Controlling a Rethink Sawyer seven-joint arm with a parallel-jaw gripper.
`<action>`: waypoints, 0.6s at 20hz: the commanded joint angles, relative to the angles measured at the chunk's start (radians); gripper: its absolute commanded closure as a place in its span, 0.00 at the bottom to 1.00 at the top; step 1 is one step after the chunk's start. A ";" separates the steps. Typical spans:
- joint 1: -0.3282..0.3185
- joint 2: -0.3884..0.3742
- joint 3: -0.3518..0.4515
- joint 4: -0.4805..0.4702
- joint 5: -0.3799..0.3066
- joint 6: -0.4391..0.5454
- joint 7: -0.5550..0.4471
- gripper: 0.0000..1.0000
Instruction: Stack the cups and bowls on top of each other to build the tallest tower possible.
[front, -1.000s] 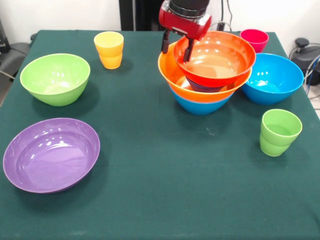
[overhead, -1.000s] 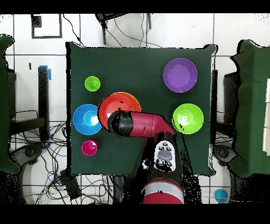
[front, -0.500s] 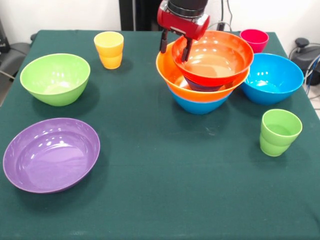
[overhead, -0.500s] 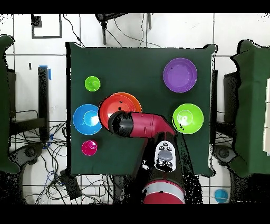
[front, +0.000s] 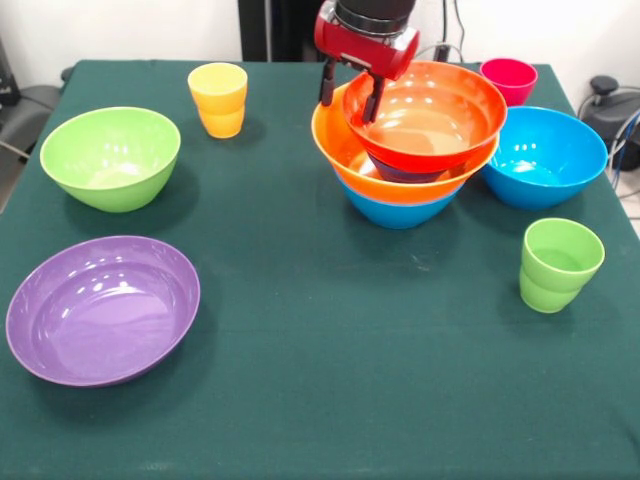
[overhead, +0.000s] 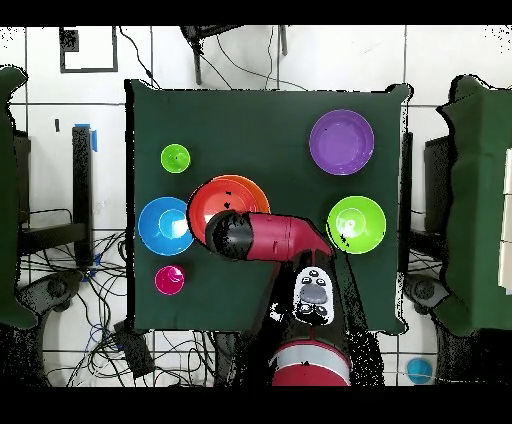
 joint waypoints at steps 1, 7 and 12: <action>-0.034 0.013 0.091 0.025 -0.067 0.034 -0.051 0.00; -0.044 -0.029 0.092 0.035 -0.063 0.075 -0.070 0.00; -0.049 -0.053 0.093 0.034 -0.061 0.107 -0.078 0.00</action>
